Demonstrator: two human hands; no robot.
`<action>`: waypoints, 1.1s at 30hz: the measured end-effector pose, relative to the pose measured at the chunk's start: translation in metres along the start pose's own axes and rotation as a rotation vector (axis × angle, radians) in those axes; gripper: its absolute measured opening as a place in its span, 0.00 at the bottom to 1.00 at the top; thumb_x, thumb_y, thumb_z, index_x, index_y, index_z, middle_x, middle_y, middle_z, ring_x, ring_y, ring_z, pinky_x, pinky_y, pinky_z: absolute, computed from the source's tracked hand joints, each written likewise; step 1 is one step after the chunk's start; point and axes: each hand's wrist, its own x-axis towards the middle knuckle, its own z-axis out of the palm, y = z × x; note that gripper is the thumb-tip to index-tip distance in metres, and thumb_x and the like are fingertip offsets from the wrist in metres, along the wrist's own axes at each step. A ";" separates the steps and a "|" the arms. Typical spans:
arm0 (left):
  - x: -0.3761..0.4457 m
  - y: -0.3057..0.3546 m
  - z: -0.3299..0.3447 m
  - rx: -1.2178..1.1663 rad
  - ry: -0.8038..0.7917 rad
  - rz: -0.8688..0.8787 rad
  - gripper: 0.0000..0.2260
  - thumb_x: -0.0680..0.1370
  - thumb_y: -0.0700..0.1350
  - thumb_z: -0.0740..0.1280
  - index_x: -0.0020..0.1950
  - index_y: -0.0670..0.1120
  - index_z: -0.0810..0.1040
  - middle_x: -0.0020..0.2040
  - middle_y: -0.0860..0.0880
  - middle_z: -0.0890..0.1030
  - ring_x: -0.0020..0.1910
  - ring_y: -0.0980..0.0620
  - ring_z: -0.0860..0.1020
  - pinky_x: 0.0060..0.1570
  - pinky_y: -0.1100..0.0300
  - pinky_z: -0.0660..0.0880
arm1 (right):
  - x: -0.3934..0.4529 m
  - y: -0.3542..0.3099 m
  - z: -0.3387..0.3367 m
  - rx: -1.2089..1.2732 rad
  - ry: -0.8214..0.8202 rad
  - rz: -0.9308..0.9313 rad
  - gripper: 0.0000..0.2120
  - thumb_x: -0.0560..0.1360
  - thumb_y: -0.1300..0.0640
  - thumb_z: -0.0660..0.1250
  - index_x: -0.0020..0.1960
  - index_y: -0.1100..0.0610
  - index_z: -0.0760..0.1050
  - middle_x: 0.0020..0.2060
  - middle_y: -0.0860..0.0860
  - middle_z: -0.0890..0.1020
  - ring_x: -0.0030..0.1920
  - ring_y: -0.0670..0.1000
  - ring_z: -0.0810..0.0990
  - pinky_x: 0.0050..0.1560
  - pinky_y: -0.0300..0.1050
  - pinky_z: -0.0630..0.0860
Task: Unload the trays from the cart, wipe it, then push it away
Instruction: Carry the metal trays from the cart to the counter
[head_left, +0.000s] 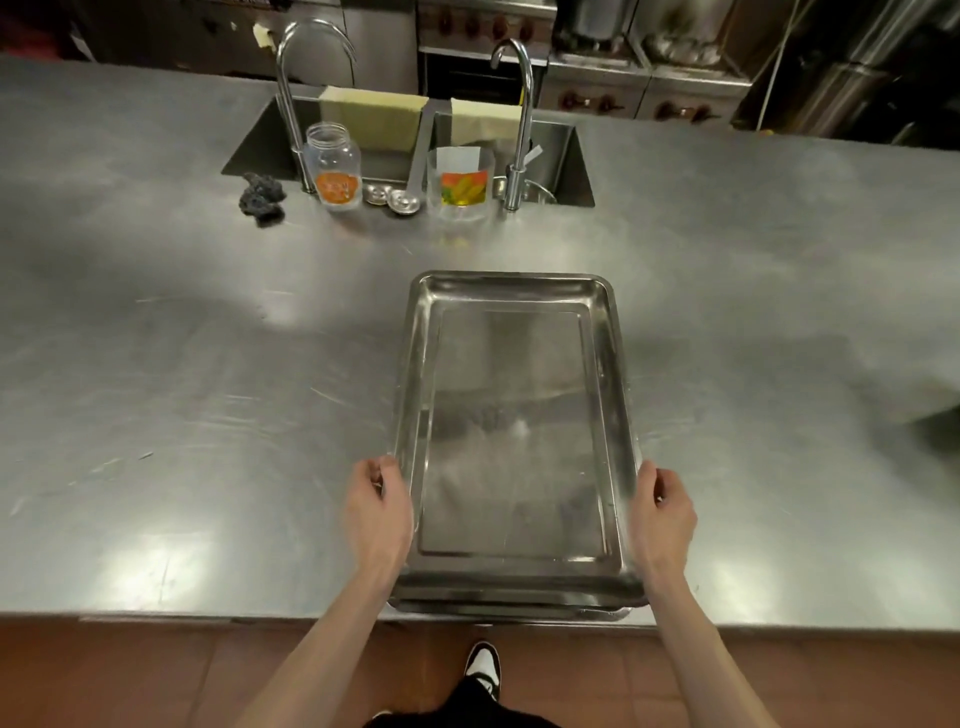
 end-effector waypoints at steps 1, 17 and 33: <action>0.000 -0.002 0.003 0.013 0.004 -0.002 0.11 0.86 0.51 0.60 0.51 0.48 0.78 0.42 0.48 0.81 0.41 0.51 0.79 0.43 0.54 0.70 | 0.001 0.004 0.000 0.008 -0.012 0.009 0.15 0.84 0.45 0.60 0.43 0.49 0.76 0.35 0.49 0.81 0.37 0.45 0.78 0.39 0.39 0.73; -0.004 -0.032 0.018 0.091 0.056 -0.042 0.11 0.86 0.52 0.61 0.51 0.48 0.80 0.52 0.48 0.81 0.49 0.45 0.81 0.54 0.51 0.74 | 0.000 0.054 0.012 -0.002 -0.177 0.031 0.05 0.83 0.53 0.66 0.57 0.52 0.78 0.40 0.48 0.84 0.38 0.40 0.81 0.37 0.30 0.74; 0.000 -0.057 0.022 0.139 0.027 0.001 0.14 0.85 0.48 0.65 0.56 0.39 0.85 0.55 0.49 0.77 0.53 0.47 0.80 0.55 0.56 0.74 | 0.000 0.080 0.021 -0.271 -0.158 -0.083 0.17 0.80 0.56 0.70 0.66 0.62 0.78 0.57 0.55 0.77 0.59 0.56 0.74 0.61 0.53 0.75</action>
